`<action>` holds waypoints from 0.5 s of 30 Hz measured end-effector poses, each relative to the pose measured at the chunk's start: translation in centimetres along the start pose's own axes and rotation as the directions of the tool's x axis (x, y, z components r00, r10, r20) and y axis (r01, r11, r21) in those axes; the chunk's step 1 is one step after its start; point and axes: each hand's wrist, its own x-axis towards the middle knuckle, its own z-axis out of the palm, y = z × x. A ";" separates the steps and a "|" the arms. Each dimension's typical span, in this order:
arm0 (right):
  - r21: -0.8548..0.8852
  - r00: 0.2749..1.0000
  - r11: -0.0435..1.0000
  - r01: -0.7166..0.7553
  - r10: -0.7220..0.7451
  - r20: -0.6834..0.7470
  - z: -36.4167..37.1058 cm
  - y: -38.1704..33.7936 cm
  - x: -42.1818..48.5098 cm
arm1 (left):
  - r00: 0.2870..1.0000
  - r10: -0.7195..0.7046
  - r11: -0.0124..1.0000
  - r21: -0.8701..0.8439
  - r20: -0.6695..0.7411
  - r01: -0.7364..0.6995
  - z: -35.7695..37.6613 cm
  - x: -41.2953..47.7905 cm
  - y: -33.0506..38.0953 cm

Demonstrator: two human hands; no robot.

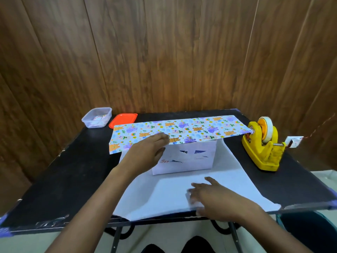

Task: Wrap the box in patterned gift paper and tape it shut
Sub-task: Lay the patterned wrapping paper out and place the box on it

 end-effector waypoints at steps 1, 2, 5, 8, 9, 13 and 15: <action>-0.029 0.999 0.999 -0.014 0.013 -0.049 -0.4 -0.1 0.0 | 0.999 -0.015 1.000 0.003 0.042 0.015 -0.1 0.1 0.1; -0.055 0.995 0.998 -0.042 0.037 -0.089 -1.2 -0.2 -0.1 | 0.996 -0.030 1.000 0.000 0.083 0.030 -0.3 0.3 0.1; -0.088 0.961 0.987 -0.132 0.106 -0.254 -4.2 0.1 -0.2 | 0.977 -0.087 0.985 -0.128 0.194 0.113 -1.4 0.9 0.0; -0.078 0.891 0.980 -0.181 0.130 -0.434 -7.5 1.2 0.8 | 0.939 -0.158 0.878 -0.392 0.305 0.275 -2.5 1.4 -0.7; -0.066 0.877 0.981 -0.185 0.135 -0.462 -8.2 1.7 1.5 | 0.926 -0.162 0.826 -0.466 0.340 0.316 -2.8 1.5 -0.7; 0.005 0.884 0.985 -0.171 0.156 -0.441 -9.7 3.6 4.4 | 0.900 -0.106 0.882 -0.378 0.423 0.282 -4.3 2.0 -0.6; 0.123 0.904 0.979 -0.160 0.196 -0.380 -10.3 4.4 5.1 | 0.907 -0.082 0.951 -0.239 0.413 0.195 -4.6 2.2 -0.5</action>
